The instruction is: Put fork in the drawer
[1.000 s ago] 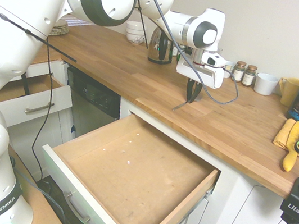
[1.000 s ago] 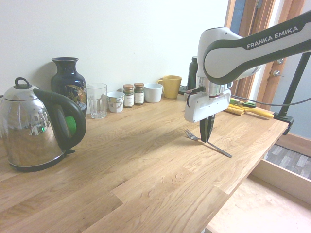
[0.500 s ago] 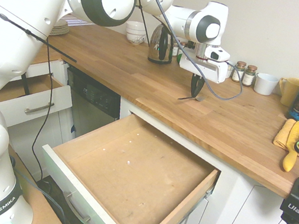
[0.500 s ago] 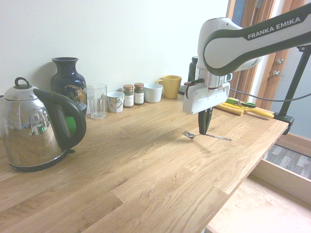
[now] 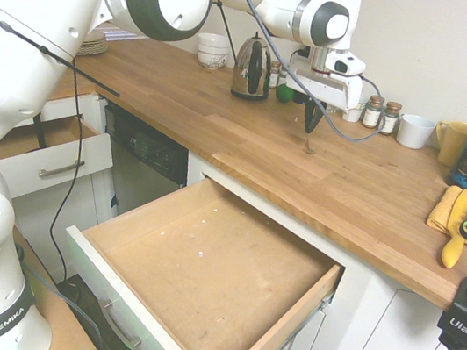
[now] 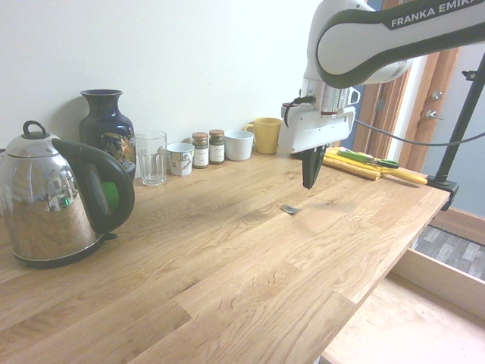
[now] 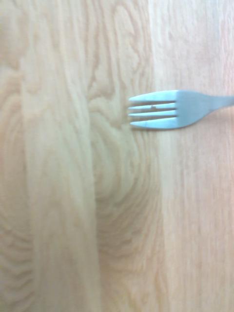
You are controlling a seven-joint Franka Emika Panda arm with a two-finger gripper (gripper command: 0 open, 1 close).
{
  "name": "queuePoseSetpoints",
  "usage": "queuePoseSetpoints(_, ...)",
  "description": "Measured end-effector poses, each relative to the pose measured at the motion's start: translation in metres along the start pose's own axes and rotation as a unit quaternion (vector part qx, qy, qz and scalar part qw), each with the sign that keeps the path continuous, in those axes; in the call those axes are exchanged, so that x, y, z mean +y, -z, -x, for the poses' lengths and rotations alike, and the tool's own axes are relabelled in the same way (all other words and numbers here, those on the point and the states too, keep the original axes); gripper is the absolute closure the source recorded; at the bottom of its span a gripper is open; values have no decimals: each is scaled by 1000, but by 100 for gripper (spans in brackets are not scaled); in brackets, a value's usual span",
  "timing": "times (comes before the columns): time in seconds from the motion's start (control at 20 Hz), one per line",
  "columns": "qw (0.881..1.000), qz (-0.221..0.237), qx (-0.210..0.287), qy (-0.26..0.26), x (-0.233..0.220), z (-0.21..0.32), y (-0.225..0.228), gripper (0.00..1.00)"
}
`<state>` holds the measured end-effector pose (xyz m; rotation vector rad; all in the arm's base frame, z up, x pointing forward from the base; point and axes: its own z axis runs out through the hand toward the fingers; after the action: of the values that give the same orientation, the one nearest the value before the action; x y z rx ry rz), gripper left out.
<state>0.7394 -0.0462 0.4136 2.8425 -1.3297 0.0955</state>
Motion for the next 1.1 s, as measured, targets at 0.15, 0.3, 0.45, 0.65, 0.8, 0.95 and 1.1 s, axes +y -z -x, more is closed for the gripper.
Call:
queuePoseSetpoints(0.15, 1000, -2, 1, 0, -1, 0, 5, 100)
queuePoseSetpoints(0.3, 1000, -4, 1, 0, -2, -1, 6, 100)
queuePoseSetpoints(0.45, 1000, -4, 1, 0, -2, 0, 6, 100)
queuePoseSetpoints(0.65, 1000, -4, -1, 0, -3, 1, 5, 0)
queuePoseSetpoints(0.8, 1000, -1, -6, -2, -3, 4, -1, 0)
queuePoseSetpoints(0.95, 1000, 5, -12, -4, 0, 8, -11, 0)
queuePoseSetpoints(1.1, 1000, 11, -17, -6, 5, 10, -26, 0)
